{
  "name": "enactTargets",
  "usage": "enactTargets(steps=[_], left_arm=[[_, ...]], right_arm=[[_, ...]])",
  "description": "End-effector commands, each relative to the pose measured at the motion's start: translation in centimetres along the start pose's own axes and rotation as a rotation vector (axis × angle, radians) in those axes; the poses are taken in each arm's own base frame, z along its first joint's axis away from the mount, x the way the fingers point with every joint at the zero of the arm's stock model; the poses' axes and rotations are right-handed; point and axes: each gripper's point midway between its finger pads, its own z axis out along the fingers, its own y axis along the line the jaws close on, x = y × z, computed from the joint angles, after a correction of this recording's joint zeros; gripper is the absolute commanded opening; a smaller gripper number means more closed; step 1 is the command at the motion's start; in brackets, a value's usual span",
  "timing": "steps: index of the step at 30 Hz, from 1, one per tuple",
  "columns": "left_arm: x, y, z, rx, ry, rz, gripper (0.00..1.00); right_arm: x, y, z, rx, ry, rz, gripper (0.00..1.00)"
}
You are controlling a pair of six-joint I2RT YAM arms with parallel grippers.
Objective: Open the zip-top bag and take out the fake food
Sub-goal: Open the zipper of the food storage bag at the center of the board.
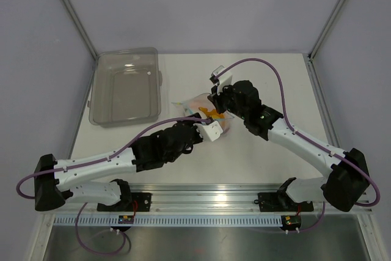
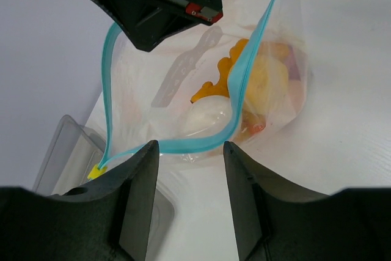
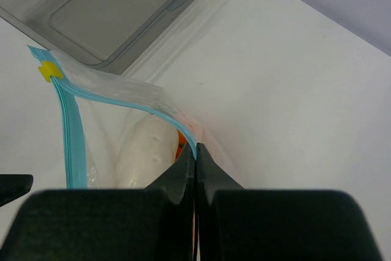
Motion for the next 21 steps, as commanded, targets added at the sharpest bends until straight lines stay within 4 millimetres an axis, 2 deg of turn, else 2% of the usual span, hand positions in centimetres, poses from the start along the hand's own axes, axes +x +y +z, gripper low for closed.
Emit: enactTargets(steps=[1,3,8,13,17,21], left_arm=[[-2.0,-0.3,0.6,0.03,-0.086,-0.005,0.5],[-1.8,-1.4,0.8,0.085,-0.077,0.018,0.49],[-1.2,-2.3,0.9,0.135,-0.042,0.034,0.49],[-0.8,-2.3,1.0,0.137,-0.039,0.034,0.49],[-0.5,-1.0,2.1,0.097,-0.031,0.005,0.49],[-0.7,-0.5,2.7,0.107,-0.057,-0.006,0.48]], right_arm=[[-2.6,0.0,-0.9,-0.01,-0.09,0.006,0.0],[-2.6,0.0,-0.9,-0.009,-0.09,0.008,0.0],[-2.7,0.0,-0.9,-0.007,-0.092,0.011,0.0],[-2.6,0.1,-1.0,-0.012,-0.092,0.014,0.0],[-2.6,0.2,-1.1,-0.018,-0.095,0.015,0.0],[-2.6,0.4,-1.1,-0.027,-0.097,0.017,0.01]])
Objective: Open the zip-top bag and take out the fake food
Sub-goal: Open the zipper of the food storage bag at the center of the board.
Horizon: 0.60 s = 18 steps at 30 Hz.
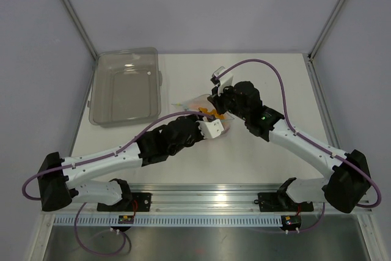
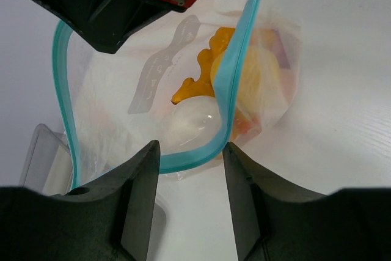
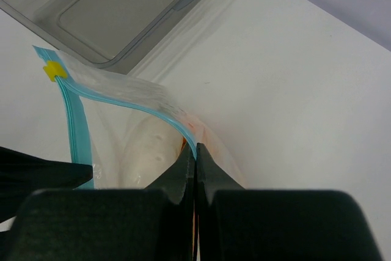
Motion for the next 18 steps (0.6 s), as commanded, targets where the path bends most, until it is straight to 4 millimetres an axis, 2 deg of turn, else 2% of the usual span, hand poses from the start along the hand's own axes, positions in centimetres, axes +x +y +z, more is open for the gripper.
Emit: enactTargets(steps=[1,5,6,7,10,13,18], left_arm=[[-2.0,1.1,0.5,0.001,-0.078,-0.024,0.48],[-1.6,0.4,1.3,0.036,-0.037,-0.015,0.38],[-1.4,0.1,1.6,0.043,-0.026,-0.01,0.33],[-1.2,-0.1,1.6,0.055,-0.014,-0.009,0.24],[-1.7,-1.2,1.4,0.134,-0.015,-0.019,0.11],[-2.6,-1.4,0.6,0.172,-0.031,-0.043,0.05],[-3.5,-0.7,-1.0,0.16,-0.054,-0.088,0.03]], right_arm=[[-2.5,0.1,-0.7,-0.012,-0.088,0.008,0.0],[-2.6,0.0,-0.7,-0.01,-0.088,0.01,0.0],[-2.6,0.0,-0.7,-0.007,-0.088,0.009,0.0],[-2.5,-0.1,-0.7,-0.003,-0.086,0.01,0.0],[-2.5,-0.3,-0.7,0.011,-0.085,0.011,0.0],[-2.3,-0.5,-0.6,0.023,-0.081,0.013,0.01],[-2.0,-1.3,-0.2,0.064,-0.07,0.01,0.0]])
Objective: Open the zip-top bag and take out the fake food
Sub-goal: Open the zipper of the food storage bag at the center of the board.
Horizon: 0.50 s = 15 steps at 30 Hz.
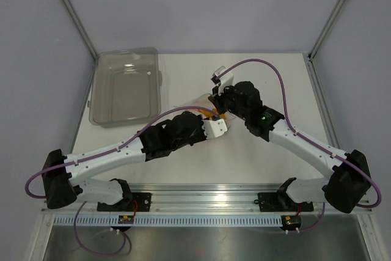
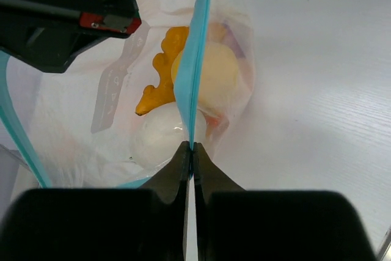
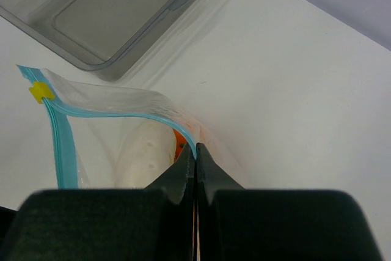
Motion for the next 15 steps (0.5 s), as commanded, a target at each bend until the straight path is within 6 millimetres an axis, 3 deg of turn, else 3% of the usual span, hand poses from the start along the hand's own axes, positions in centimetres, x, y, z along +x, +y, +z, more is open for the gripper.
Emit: enactTargets(steps=[1,15], left_arm=[[-3.3,0.7,-2.6,0.005,-0.1,-0.057,0.03],[-5.1,1.1,-4.4,-0.034,-0.106,-0.073,0.0]], right_arm=[[-1.9,-1.2,-0.1,0.062,-0.067,0.0,0.0],[-1.2,-3.3,0.1,0.175,-0.028,-0.004,0.0]])
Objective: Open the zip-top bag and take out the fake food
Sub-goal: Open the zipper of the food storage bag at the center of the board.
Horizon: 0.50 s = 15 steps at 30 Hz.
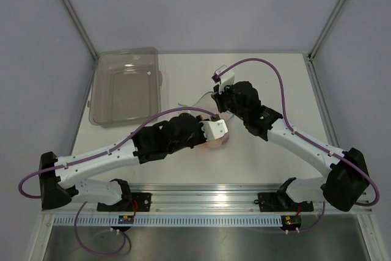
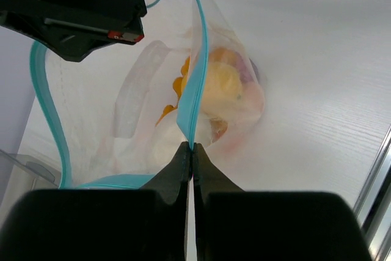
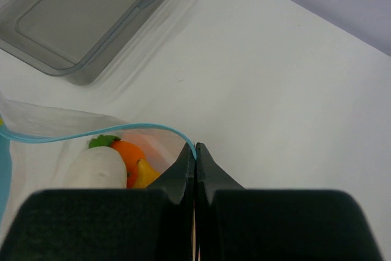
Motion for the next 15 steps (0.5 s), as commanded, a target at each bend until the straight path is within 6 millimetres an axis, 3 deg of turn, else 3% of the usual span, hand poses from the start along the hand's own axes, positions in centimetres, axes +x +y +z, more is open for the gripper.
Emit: enactTargets(steps=[1,7,10,12,13,15], left_arm=[[-2.8,1.8,-1.2,-0.066,-0.068,-0.029,0.0],[-5.0,3.7,0.6,-0.147,-0.053,0.009,0.0],[-6.1,5.0,3.0,-0.21,-0.033,0.051,0.0],[-6.7,5.8,4.2,-0.225,-0.044,0.047,0.0],[-7.2,5.5,5.4,-0.195,-0.057,0.041,0.0],[-7.9,6.4,6.5,-0.188,-0.104,0.002,0.0]], right_arm=[[-1.6,-2.4,-0.3,0.126,-0.033,0.009,0.0],[-2.4,-5.4,-2.1,0.293,-0.031,0.002,0.0],[-3.0,-7.2,-2.8,0.372,-0.023,-0.024,0.0],[-2.7,-8.9,-3.2,0.429,-0.011,-0.039,0.0],[-2.4,-10.9,-3.4,0.466,-0.006,-0.025,0.0],[-1.9,-13.0,-3.6,0.489,-0.016,0.011,0.0]])
